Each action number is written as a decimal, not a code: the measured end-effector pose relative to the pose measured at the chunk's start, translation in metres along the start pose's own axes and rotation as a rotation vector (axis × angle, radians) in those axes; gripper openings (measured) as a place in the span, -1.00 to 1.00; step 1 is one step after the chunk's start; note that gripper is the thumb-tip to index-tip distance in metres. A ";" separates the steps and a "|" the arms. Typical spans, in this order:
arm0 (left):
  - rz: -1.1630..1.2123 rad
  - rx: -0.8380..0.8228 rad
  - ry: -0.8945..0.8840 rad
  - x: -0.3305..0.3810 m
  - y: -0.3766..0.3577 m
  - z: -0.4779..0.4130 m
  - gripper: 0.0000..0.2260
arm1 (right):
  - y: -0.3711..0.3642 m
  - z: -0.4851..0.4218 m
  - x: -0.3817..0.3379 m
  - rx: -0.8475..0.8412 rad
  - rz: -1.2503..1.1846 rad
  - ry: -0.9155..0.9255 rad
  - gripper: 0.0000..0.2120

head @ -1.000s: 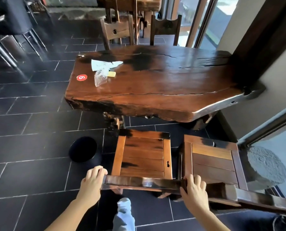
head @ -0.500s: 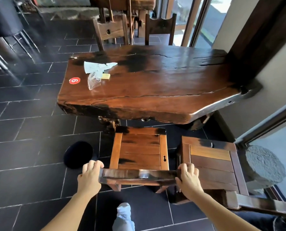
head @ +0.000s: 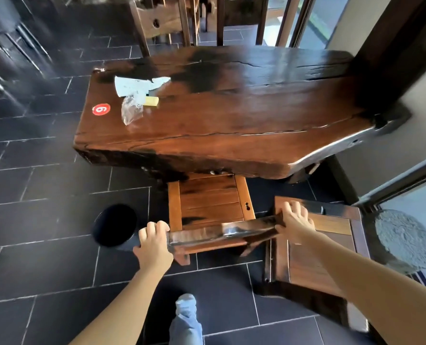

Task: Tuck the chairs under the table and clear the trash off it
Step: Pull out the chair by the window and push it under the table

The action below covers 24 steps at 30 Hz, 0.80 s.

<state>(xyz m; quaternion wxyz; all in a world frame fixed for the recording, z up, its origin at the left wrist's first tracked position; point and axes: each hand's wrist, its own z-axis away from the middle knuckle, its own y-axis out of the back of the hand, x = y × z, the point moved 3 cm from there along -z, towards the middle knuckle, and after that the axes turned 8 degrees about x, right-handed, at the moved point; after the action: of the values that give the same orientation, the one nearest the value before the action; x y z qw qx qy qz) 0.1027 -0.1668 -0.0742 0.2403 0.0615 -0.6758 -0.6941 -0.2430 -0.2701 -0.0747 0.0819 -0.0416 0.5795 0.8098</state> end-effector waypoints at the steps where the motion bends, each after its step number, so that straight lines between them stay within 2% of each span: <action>1: -0.007 0.001 -0.002 0.001 -0.001 0.000 -0.54 | 0.000 -0.002 0.001 -0.008 0.002 -0.002 -0.61; 14: -0.036 -0.084 -0.029 -0.003 -0.002 -0.004 -0.48 | 0.002 0.001 0.000 -0.077 -0.059 -0.014 -0.53; 18: -0.045 -0.085 -0.046 -0.005 -0.004 -0.004 -0.46 | 0.001 0.005 -0.002 -0.067 -0.091 -0.016 -0.37; 24: -0.035 -0.092 -0.081 -0.009 -0.003 -0.006 -0.46 | -0.003 0.014 -0.005 0.069 -0.010 -0.013 -0.47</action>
<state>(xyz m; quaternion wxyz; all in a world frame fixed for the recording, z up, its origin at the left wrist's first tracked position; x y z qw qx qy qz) 0.1125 -0.1683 -0.0800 0.2031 0.0339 -0.6512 -0.7304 -0.2373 -0.2564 -0.0720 0.0913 -0.0364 0.6064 0.7890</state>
